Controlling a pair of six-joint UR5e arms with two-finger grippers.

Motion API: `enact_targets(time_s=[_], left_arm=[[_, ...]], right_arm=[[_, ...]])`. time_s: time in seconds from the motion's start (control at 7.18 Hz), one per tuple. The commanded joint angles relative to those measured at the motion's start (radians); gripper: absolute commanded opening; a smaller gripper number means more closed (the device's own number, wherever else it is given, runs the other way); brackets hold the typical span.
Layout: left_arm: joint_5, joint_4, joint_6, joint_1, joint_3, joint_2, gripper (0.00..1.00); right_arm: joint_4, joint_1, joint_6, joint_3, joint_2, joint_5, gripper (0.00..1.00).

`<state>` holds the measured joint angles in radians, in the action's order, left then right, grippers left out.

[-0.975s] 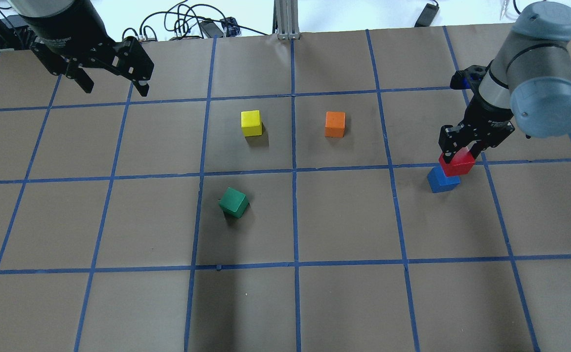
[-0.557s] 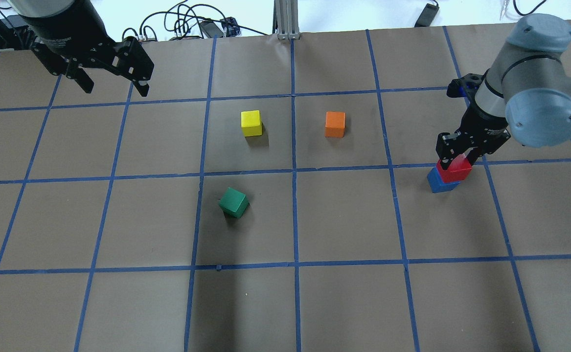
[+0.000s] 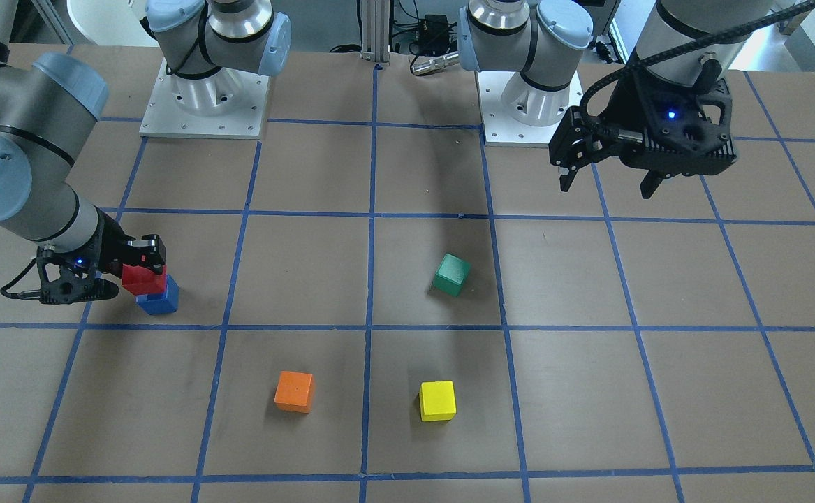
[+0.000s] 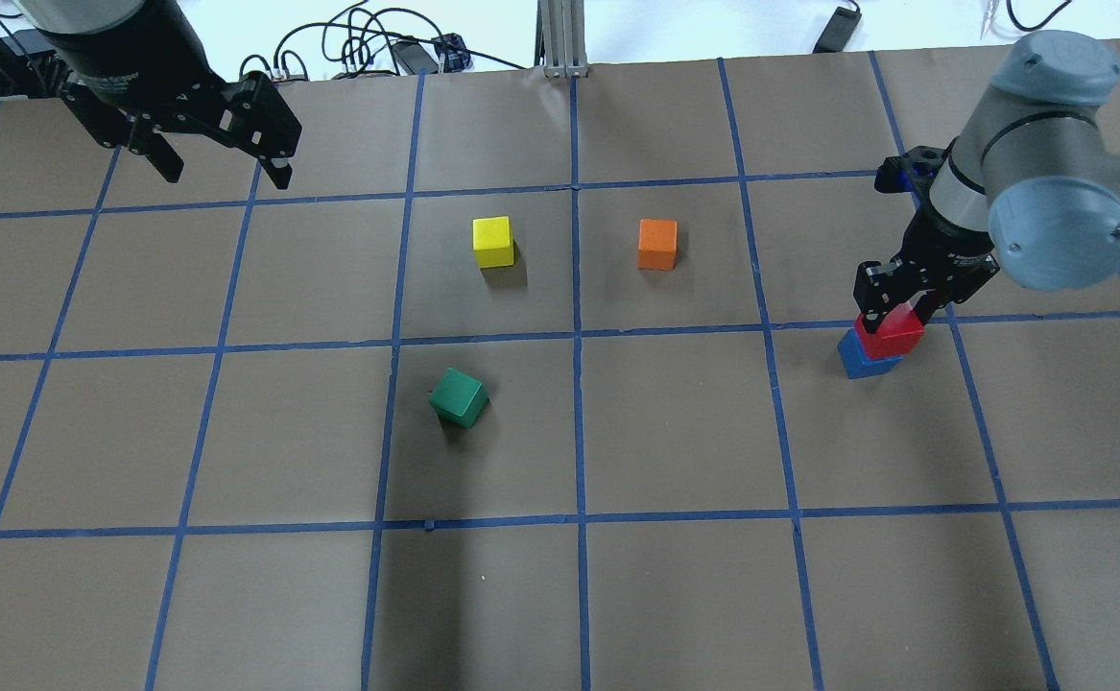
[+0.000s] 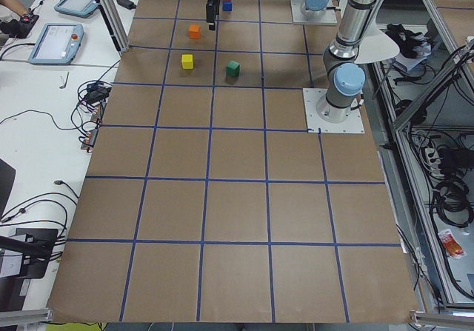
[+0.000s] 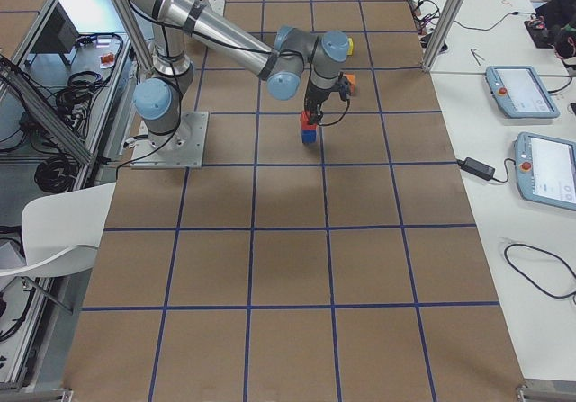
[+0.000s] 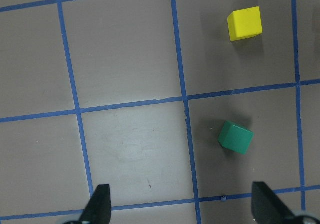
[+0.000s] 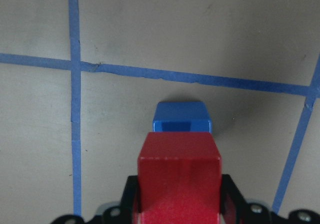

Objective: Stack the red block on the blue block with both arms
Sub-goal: 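Lower the red cube onto the blue cube and open the right gripper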

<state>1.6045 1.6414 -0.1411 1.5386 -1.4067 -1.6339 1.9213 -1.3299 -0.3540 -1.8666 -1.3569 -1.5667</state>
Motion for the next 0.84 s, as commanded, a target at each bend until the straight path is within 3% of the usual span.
enact_targets(time_s=[0.0, 0.28, 0.42, 0.7], left_arm=[[0.000, 0.000, 0.000, 0.000, 0.000, 0.002, 1.00], [0.000, 0.000, 0.000, 0.000, 0.000, 0.002, 1.00], [0.000, -0.002, 0.000, 0.000, 0.000, 0.003, 1.00], [0.000, 0.000, 0.000, 0.000, -0.002, 0.003, 1.00]], right_arm=[[0.021, 0.002, 0.003, -0.002, 0.016, 0.001, 0.00], [0.019, 0.000, 0.001, -0.002, 0.018, -0.001, 0.05], [0.019, 0.002, 0.003, -0.002, 0.018, -0.001, 0.40], [0.019, 0.000, 0.003, -0.014, 0.019, -0.004, 0.82]])
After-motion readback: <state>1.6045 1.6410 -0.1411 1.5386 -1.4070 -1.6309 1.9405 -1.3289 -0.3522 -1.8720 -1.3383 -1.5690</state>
